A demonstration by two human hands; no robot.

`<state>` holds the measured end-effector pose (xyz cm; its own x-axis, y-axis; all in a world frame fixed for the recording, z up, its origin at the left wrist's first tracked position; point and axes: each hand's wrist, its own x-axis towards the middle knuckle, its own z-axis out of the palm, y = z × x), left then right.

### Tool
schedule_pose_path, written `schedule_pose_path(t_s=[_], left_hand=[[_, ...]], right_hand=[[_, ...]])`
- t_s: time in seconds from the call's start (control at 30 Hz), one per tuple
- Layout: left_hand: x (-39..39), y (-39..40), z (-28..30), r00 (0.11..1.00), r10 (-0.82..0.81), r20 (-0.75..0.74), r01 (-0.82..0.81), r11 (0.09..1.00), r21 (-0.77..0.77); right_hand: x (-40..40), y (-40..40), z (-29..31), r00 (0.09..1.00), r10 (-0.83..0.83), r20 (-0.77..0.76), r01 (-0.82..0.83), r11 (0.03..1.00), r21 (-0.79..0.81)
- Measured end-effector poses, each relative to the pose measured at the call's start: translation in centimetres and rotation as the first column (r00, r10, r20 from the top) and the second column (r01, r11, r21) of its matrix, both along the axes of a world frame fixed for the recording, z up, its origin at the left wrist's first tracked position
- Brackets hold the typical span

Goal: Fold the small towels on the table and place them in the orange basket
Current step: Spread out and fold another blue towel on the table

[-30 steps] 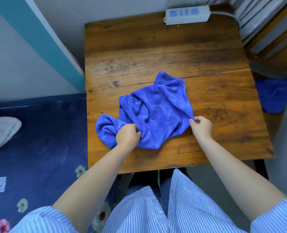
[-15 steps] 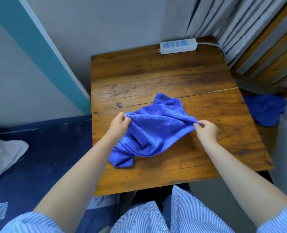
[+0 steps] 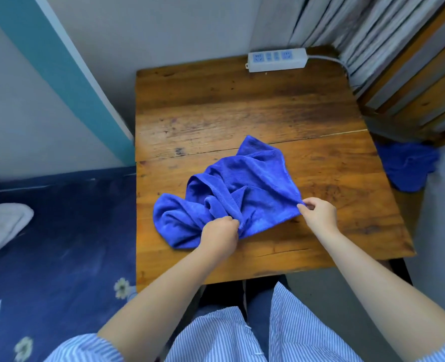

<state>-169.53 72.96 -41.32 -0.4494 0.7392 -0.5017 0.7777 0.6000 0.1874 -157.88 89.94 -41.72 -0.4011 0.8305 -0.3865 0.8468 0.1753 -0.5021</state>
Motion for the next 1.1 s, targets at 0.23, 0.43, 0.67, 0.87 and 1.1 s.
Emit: schedule_pose_path(t_s=[0.23, 0.43, 0.67, 0.87, 1.1], left_hand=[[-4.9, 1.0, -0.1, 0.731, 0.654, 0.196, -0.683, 0.703, 0.200], [-6.9, 2.0, -1.5, 0.685, 0.628, 0.369, -0.698, 0.711, 0.085], [-8.2, 1.9, -0.2, 0.583, 0.675, 0.451, -0.806, 0.552, 0.215], [-11.6, 1.5, 4.6, 0.533, 0.772, 0.345, -0.844, 0.463, 0.270], [-15.9, 1.9, 11.5, 0.579, 0.799, 0.162, -0.794, 0.509, 0.331]], right_hand=[[0.2, -0.5, -0.3, 1.000, 0.014, -0.025, -0.014, 1.000, -0.001], [0.3, -0.1, -0.1, 0.999, 0.017, -0.039, -0.017, 1.000, -0.006], [-0.7, 0.6, 0.0, 0.996, -0.057, -0.074, 0.058, 0.998, 0.012], [-4.1, 1.9, 2.4, 0.970, -0.171, -0.172, 0.173, 0.985, -0.002], [-10.6, 5.2, 9.2, 0.958, -0.141, -0.249, 0.165, 0.983, 0.078]])
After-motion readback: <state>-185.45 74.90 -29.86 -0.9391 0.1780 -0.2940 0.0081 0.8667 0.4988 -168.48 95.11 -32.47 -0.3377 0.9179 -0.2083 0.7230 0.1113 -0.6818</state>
